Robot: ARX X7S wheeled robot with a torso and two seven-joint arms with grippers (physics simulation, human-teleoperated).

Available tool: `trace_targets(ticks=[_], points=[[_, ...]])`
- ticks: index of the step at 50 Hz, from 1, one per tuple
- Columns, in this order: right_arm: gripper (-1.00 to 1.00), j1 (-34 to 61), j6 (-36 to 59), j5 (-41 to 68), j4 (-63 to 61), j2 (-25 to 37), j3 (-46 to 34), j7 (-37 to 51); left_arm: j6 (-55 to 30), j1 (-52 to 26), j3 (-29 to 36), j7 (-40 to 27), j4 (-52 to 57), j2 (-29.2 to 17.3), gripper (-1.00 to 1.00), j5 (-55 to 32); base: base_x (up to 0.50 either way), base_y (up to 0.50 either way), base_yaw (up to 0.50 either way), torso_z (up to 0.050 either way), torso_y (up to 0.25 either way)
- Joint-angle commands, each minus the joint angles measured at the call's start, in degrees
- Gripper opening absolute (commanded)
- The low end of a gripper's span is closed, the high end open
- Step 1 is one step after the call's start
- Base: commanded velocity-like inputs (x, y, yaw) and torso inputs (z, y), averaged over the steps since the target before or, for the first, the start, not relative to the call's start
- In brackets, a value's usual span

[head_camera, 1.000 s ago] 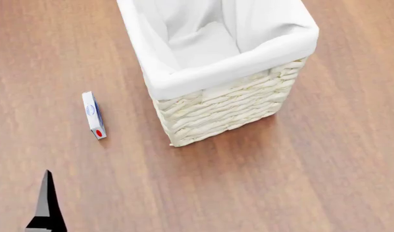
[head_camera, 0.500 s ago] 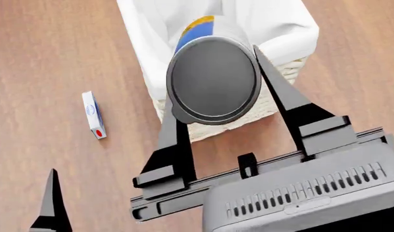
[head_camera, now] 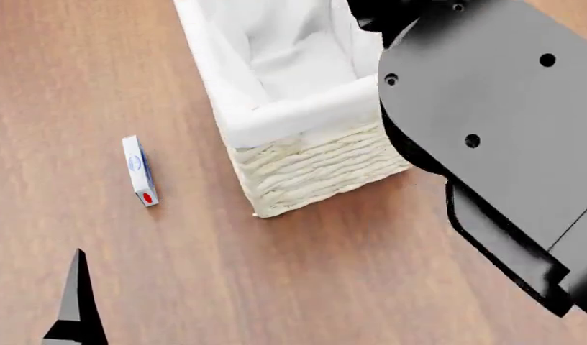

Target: Pick up the alphabet soup and the cream cheese box, and put them in the basket.

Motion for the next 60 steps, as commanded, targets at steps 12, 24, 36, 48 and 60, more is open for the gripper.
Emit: trace_targets(ticks=[12,24,36,48,60], points=[[-1.00,13.2,3.0,6.0,56.5,-18.5,3.9,-28.3,0.5,-0.1,0.4,0.1,-0.3,-0.1,1.00,-0.6,0.00,0.00,0.00,0.000,0.000],[-1.00,15.4,4.7,3.9,61.8,-20.5,1.3,-31.6,0.6,0.6,0.4,-0.3,0.6,-0.4,1.00,-0.6,0.00,0.00,0.00,0.000,0.002],[-1.00,12.8,4.9,4.1,59.2,-19.7,1.1,-30.9,0.9,0.5,0.6,-0.2,0.2,-0.4,1.00,-0.7,0.00,0.00,0.00,0.000,0.000],[-1.00,9.2,5.7,4.7,56.0,-18.8,0.5,-30.7,1.2,0.5,0.1,-0.5,0.0,-0.8,1.00,-1.0,0.00,0.00,0.00,0.000,0.001],[-1.00,6.7,6.0,5.1,53.3,-17.5,0.4,-30.0,1.3,0.6,0.5,-0.6,0.1,-0.9,1.00,-0.7,0.00,0.00,0.00,0.000,0.001]])
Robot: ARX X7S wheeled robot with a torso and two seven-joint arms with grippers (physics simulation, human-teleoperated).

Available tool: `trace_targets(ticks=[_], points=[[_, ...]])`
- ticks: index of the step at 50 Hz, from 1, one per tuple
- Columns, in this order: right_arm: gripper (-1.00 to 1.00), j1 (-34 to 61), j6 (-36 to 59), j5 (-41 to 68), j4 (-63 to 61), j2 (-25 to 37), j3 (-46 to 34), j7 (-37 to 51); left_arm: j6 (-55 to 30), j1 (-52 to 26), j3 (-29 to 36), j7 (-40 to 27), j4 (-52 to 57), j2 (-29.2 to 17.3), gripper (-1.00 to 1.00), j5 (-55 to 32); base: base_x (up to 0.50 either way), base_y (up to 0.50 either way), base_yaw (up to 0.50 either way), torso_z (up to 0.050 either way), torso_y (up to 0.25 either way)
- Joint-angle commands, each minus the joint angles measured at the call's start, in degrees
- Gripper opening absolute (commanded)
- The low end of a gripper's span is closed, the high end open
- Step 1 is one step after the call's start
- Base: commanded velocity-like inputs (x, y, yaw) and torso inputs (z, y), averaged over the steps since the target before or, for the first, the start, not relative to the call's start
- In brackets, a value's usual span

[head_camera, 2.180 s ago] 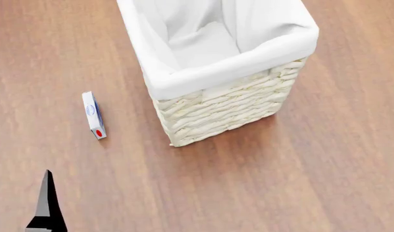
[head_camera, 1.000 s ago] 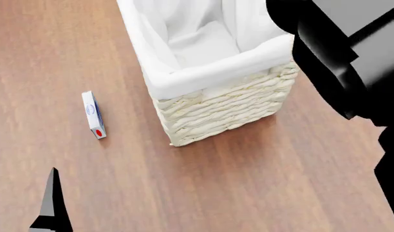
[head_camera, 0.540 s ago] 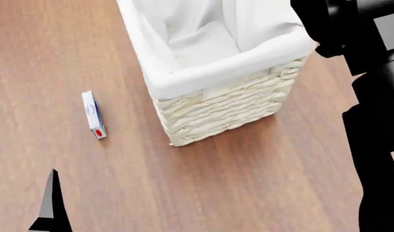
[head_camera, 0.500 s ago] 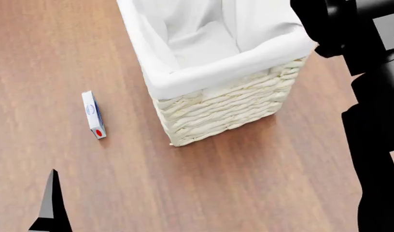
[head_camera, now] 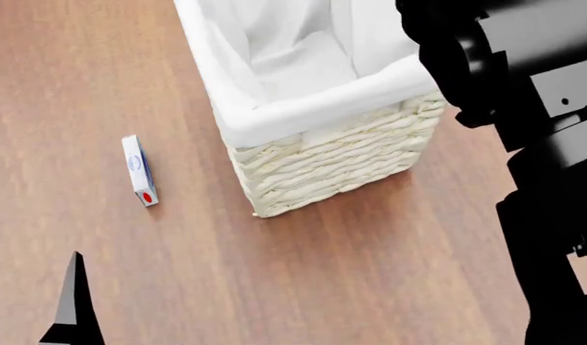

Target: Pick up the alphabet soup and the cream cheese box, and put them in the basket.

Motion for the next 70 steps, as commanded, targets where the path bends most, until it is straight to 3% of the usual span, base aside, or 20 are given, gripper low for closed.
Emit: trace_targets(ticks=[1,70], points=[[-1.00,-1.8,0.3,-2.6,-3.0,1.1,0.4,-0.3,0.1,0.0,0.2,-0.1,0.0,-0.1,1.00,0.0,0.00,0.00,0.00,0.000,0.000],[-1.00,-8.0,-0.8,-3.2,-3.4,-0.3,-1.2,-2.3,1.2,-0.1,0.7,-0.6,-1.4,-0.6,1.00,-0.2,0.00,0.00,0.00,0.000,0.001]])
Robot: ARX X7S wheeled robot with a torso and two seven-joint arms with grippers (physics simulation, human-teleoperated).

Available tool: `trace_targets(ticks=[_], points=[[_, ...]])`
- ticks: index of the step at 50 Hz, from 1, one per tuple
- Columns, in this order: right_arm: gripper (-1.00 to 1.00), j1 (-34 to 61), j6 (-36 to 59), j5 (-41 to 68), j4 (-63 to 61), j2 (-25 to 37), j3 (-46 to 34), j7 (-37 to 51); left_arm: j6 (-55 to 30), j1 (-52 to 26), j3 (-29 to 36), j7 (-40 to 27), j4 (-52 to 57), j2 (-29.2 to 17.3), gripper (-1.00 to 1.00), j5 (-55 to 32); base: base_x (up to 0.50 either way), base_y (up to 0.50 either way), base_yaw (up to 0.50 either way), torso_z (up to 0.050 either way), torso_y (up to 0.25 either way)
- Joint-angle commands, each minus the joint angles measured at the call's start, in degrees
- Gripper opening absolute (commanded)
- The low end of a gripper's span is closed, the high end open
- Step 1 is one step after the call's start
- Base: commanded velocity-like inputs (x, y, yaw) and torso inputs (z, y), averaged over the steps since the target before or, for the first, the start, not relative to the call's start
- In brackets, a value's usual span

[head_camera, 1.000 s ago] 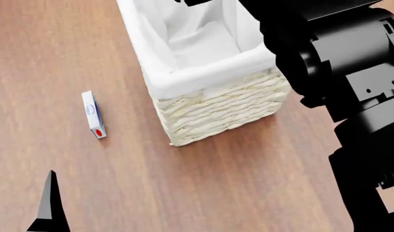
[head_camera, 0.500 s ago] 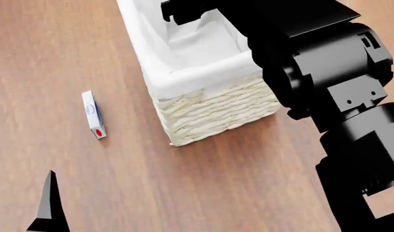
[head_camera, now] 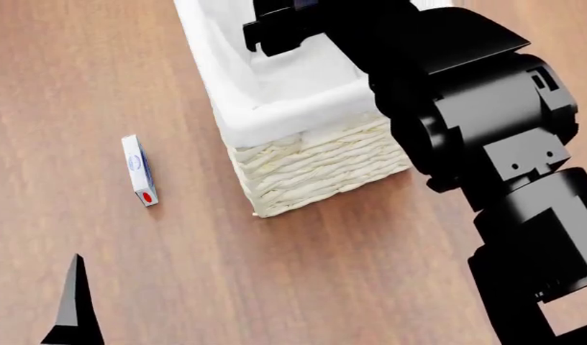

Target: Pick up the alphabet soup and the cream cheese box, and put them in the basket.

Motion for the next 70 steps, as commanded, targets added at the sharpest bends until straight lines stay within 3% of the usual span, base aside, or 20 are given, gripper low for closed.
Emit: trace_targets(ticks=[1,3,4,25,32,39,51,70], points=[[-1.00,0.1,0.0,-2.3,-0.6,0.1,1.0,-0.6,0.1,0.0,0.2,-0.1,0.0,-0.1,1.00,0.0,0.00,0.00,0.00,0.000,0.000],[-1.00,0.2,0.0,-2.4,-0.7,0.1,0.9,-1.0,0.0,0.0,0.2,-0.2,0.0,-0.1,1.00,0.0,0.00,0.00,0.00,0.000,0.000],[1.00,0.3,0.1,-2.4,-0.4,0.0,0.9,-1.0,0.0,-0.1,0.1,-0.2,0.1,-0.1,1.00,0.0,0.00,0.00,0.00,0.000,0.010],[1.00,-0.5,-0.3,-1.8,-4.0,1.4,1.9,1.0,0.0,0.1,0.3,-0.6,0.4,-0.4,1.00,0.0,0.00,0.00,0.00,0.000,0.000],[1.00,-1.3,-3.7,-8.2,-22.1,8.2,0.1,11.4,0.1,-0.1,0.5,-0.5,0.1,-0.4,1.00,0.1,0.00,0.00,0.00,0.000,0.000],[1.00,-6.4,-0.1,4.3,-49.3,18.8,6.9,21.2,0.2,-0.6,0.6,-0.3,-0.5,-0.4,1.00,0.1,0.00,0.00,0.00,0.000,0.000],[1.00,-18.3,-3.7,1.8,-77.0,31.4,8.4,36.5,0.1,-1.3,1.0,-0.1,-0.6,-0.4,1.00,-0.1,0.00,0.00,0.00,0.000,0.000],[1.00,-41.2,-16.9,-13.9,-85.5,39.0,4.4,45.0,-0.2,-1.4,1.6,-0.2,-0.2,-0.6,1.00,0.4,0.00,0.00,0.00,0.000,0.000]])
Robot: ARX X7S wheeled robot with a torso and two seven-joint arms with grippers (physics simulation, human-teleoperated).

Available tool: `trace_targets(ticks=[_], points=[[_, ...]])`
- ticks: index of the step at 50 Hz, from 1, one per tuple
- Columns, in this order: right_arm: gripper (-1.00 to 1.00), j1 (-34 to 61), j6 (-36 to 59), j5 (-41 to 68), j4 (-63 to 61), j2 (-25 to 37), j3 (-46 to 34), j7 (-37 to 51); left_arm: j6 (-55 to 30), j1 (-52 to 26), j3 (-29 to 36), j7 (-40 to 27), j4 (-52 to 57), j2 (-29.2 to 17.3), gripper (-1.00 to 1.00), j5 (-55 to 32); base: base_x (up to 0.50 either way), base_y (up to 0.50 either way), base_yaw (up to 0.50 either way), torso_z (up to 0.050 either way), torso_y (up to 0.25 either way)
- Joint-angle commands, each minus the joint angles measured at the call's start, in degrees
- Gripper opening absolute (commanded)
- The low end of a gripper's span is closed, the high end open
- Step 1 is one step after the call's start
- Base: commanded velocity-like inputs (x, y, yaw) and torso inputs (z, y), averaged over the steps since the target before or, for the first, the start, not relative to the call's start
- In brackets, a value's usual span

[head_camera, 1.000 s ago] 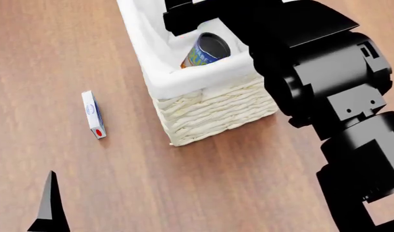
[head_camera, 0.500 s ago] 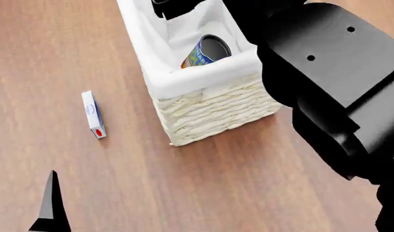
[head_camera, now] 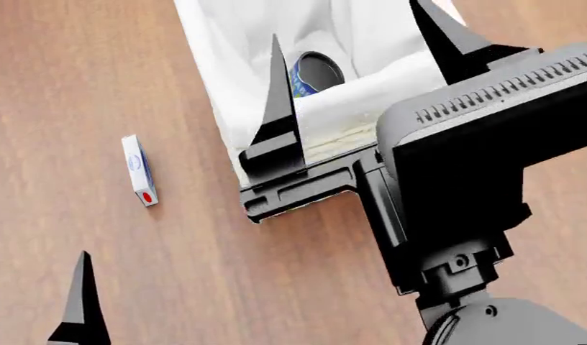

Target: Pick up the alphabet soup and the cream cheese box, and put them in the basket.

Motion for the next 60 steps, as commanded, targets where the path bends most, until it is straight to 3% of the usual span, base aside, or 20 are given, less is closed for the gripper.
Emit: trace_targets(ticks=[1,15,30,36,43,60], points=[[1.00,-13.3,-7.9,-8.5,-5.7,4.4,-2.3,4.9,-0.2,-0.2,0.3,-0.2,0.2,-0.1,1.00,0.3,0.00,0.00,0.00,0.000,0.000],[1.00,-21.8,-12.7,-12.8,-4.5,5.3,-4.9,6.8,-0.8,-0.6,1.3,-0.2,0.8,-0.1,1.00,0.9,0.00,0.00,0.00,0.000,0.000],[1.00,-22.5,-13.0,-13.9,-4.0,4.5,-5.6,6.2,-2.2,-2.7,1.7,0.0,0.4,-0.2,1.00,1.2,0.00,0.00,0.00,0.000,0.000],[1.00,-22.7,-13.2,-13.7,-4.0,4.5,-5.5,6.4,-3.3,-6.5,2.6,1.7,-2.6,0.5,1.00,0.3,0.00,0.00,0.00,0.000,0.000],[1.00,-23.1,-12.9,-13.9,-4.4,4.1,-5.9,6.6,-5.2,-16.8,3.7,5.5,-10.9,2.9,1.00,-1.0,0.00,0.00,0.00,0.000,0.000],[1.00,-24.0,-14.0,-13.5,-4.4,4.2,-5.4,7.1,-10.6,-28.7,5.0,10.1,-20.5,6.6,1.00,-5.9,0.00,0.00,0.00,0.000,0.000]])
